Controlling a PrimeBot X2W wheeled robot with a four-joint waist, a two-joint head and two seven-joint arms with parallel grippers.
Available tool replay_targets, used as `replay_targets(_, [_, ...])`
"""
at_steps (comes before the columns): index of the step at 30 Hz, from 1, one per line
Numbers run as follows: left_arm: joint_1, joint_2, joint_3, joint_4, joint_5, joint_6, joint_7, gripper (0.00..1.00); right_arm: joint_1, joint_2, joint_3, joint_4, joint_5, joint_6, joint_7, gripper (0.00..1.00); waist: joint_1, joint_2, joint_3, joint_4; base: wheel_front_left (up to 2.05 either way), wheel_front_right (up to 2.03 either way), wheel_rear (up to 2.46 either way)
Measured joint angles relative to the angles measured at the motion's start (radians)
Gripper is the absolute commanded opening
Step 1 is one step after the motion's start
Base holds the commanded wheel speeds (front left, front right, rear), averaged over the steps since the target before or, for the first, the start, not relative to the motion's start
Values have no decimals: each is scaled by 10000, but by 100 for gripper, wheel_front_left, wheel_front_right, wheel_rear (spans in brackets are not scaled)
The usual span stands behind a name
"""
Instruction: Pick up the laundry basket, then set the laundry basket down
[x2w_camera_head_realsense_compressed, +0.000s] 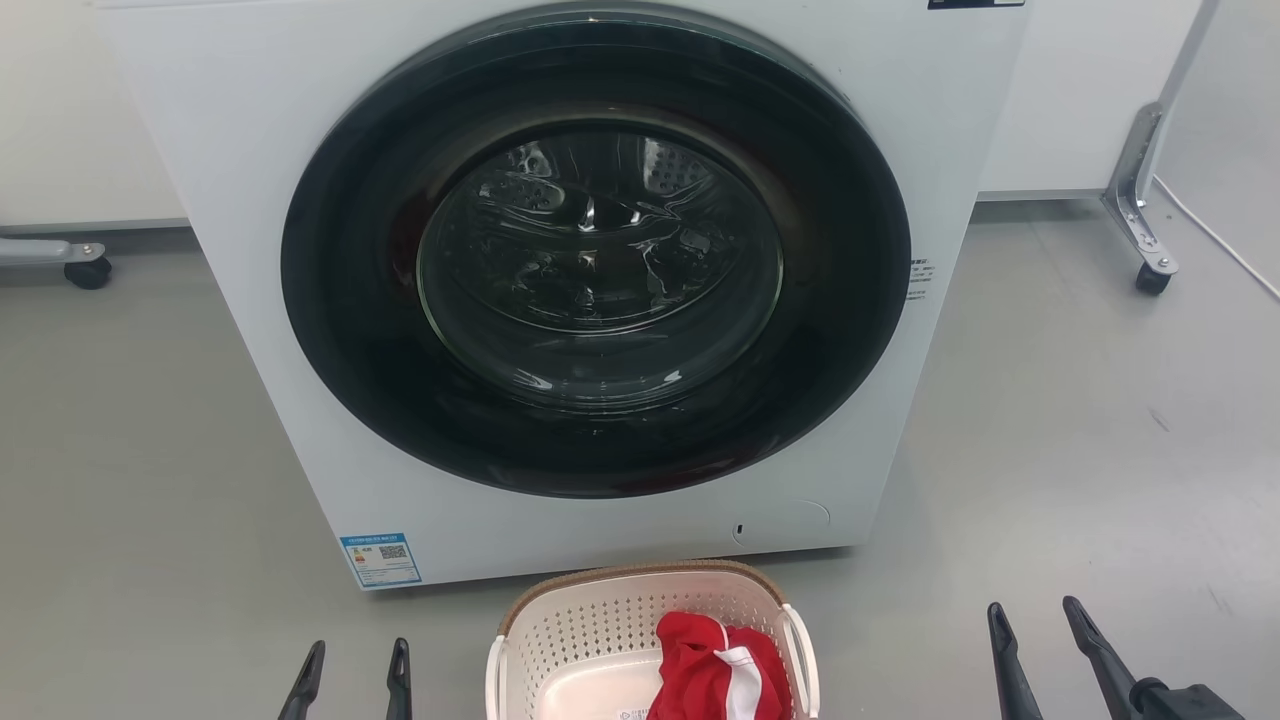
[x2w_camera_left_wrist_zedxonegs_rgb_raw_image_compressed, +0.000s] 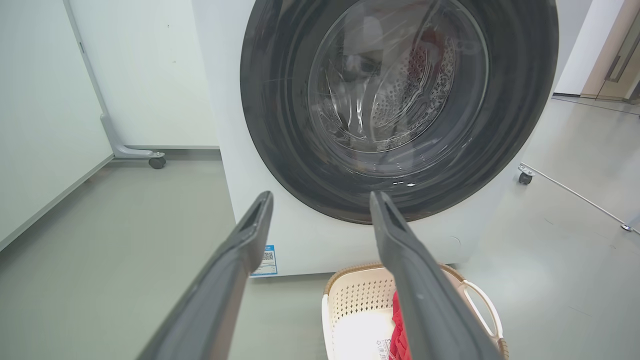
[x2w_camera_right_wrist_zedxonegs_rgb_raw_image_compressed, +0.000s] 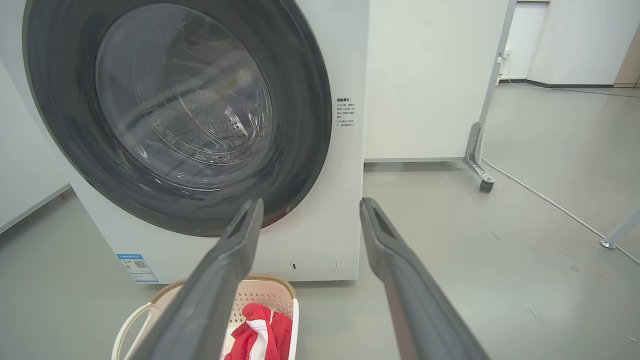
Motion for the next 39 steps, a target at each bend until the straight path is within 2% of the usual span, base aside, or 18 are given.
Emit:
replay_targets(12, [158, -159, 138, -244, 148, 0, 309, 100, 39, 21, -65, -182, -73, -10, 171, 100, 0, -1, 8, 5, 0, 0, 0])
replay_targets(13, [159, -173, 144, -198, 138, -4, 326, 0, 40, 35, -56, -140, -69, -8, 169, 0, 0, -1, 9, 5, 0, 0, 0])
replay_targets(23, [272, -286, 272, 249, -313, -117, 464, 0, 231, 314, -270, 274, 397, 109, 353, 0, 0, 0, 30, 35, 0, 0, 0])
replay_targets(39, [80, -428, 731, 564, -2719, -552, 953, 0, 134, 679, -1003, 491, 2608, 533, 982, 0, 0, 0, 68, 118, 0, 0, 0])
